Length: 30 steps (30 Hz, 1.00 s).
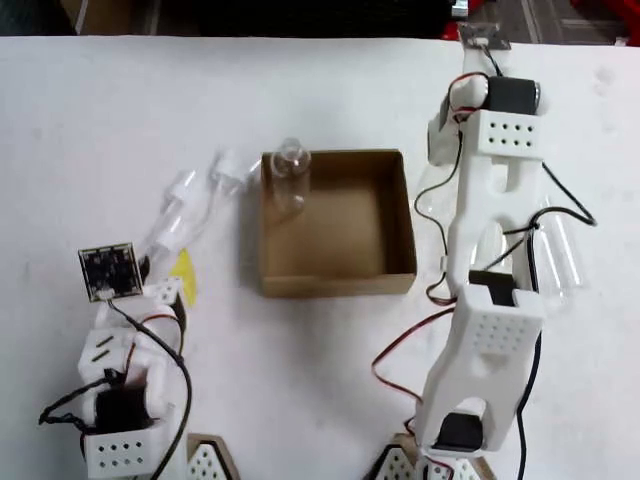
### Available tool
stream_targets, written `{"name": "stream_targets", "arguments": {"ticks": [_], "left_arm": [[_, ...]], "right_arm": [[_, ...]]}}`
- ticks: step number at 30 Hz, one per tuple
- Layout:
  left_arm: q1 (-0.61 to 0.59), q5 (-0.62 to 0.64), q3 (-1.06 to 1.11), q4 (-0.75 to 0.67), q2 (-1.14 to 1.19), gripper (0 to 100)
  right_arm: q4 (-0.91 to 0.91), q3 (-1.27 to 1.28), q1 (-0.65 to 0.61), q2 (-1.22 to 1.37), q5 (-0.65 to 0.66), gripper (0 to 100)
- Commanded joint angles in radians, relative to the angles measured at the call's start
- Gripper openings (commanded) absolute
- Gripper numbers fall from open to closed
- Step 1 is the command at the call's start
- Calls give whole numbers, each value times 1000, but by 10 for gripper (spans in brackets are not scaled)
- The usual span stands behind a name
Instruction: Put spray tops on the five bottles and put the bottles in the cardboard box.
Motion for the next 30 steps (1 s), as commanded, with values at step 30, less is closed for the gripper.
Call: {"name": "stream_targets", "arguments": {"ticks": [30], "left_arm": [[13, -12, -5, -28, -10, 184]], "right_arm": [[-117, 92, -208, -110, 94, 16]]}}
